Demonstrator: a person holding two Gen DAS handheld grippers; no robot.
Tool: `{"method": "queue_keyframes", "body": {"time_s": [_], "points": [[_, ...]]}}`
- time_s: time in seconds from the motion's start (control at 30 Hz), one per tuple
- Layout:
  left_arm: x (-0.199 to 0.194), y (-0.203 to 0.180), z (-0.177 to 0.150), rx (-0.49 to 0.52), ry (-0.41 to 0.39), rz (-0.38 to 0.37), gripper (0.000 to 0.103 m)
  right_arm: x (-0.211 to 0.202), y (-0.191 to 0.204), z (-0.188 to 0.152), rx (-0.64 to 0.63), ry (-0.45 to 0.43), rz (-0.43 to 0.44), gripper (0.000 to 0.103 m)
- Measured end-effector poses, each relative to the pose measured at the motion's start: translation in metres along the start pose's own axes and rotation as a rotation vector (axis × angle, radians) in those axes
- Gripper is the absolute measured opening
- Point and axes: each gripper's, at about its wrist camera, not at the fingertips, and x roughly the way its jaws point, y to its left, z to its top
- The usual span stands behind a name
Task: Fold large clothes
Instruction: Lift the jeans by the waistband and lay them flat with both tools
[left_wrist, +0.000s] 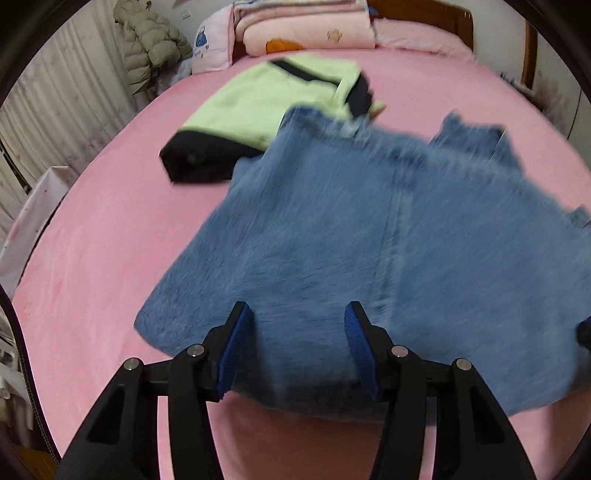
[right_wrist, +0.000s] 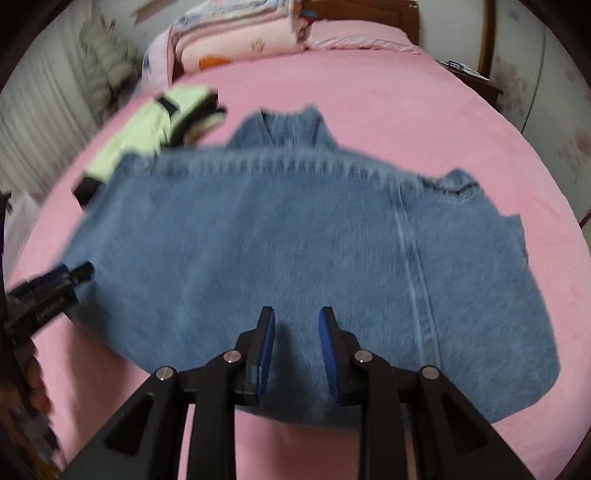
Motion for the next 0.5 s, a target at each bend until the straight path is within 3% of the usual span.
{"method": "queue_keyframes", "body": {"time_s": [0.13,0.3,0.4,0.5], "points": [[0.005,0.011,-0.007,0.064,-0.051,0.014,0.052,-0.002,-0.029,-0.021,-0.004,-0.026,-0.076,0.022],[0.014,0.038,-0.005,0.037,-0.055,0.081,0.052,-0.021,-0.104,-0.039,0.078,-0.036,-0.277,0.021],[0.025,0.050,-0.008,0.015,-0.039,0.088,0.052,-0.031,-0.138,-0.049,0.128,-0.047,-0.256,0.003],[0.029,0.049,-0.012,0.025,-0.049,0.097,0.052,-0.030,-0.147,-0.054,0.138,-0.045,-0.275,0.003]]}}
